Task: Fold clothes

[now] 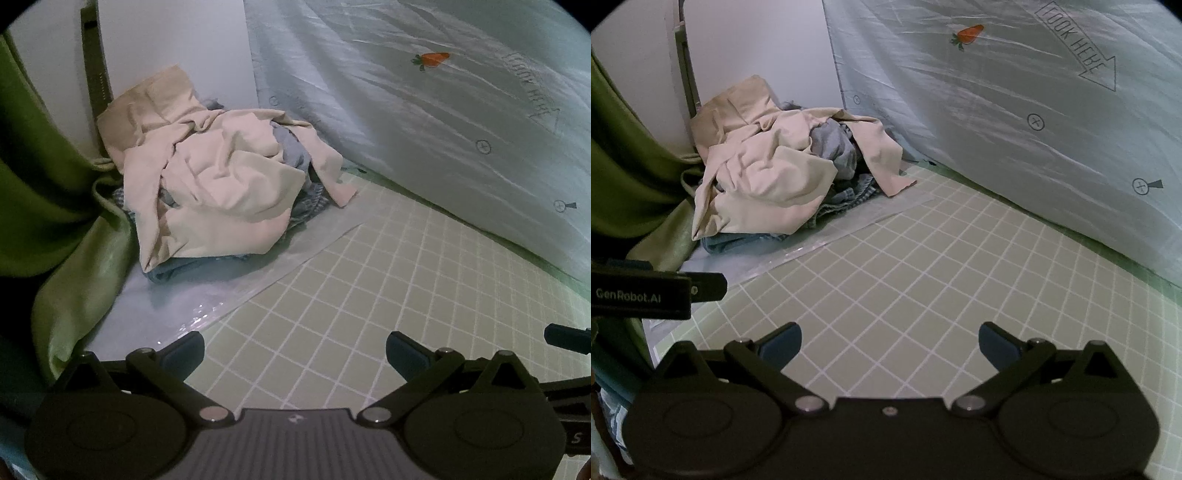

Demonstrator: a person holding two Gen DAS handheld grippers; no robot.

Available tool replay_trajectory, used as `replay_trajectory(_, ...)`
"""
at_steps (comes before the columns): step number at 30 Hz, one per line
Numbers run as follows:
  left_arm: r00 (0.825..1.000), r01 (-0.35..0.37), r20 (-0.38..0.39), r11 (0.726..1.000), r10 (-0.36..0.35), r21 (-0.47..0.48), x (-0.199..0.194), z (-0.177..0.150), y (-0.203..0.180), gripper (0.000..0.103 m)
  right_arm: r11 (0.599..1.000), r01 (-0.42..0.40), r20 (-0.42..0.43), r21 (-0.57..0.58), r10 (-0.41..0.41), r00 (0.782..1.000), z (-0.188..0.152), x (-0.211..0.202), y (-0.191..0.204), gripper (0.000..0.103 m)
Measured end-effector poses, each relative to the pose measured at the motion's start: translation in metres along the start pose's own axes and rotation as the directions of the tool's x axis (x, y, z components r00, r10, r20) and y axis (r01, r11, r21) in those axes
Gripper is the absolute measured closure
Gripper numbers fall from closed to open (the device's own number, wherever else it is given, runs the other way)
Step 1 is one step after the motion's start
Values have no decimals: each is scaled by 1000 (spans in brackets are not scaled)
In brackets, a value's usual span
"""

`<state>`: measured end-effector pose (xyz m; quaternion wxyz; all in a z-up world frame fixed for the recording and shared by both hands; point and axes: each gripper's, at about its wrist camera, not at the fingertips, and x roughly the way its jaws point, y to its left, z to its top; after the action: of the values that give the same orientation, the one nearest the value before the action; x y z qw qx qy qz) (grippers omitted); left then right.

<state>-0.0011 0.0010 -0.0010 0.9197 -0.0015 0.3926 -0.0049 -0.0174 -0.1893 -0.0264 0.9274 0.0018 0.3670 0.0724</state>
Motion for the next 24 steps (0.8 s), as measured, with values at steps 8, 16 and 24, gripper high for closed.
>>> replay_trajectory(8,1000,-8,-8,1000,8,6,0,2,-7,0,1000,2,2,12,-2,1000,1,-1,-2,0)
replay_trajectory(16,1000,-6,0,1000,6,15,-2,-3,-8,0,1000,1,4,15,-1,1000,-1,-2,-6,0)
replay_trajectory(24,1000,-5,-6,1000,5,13,0,-5,-7,0,1000,9,1,12,-9,1000,-3,-2,-5,0)
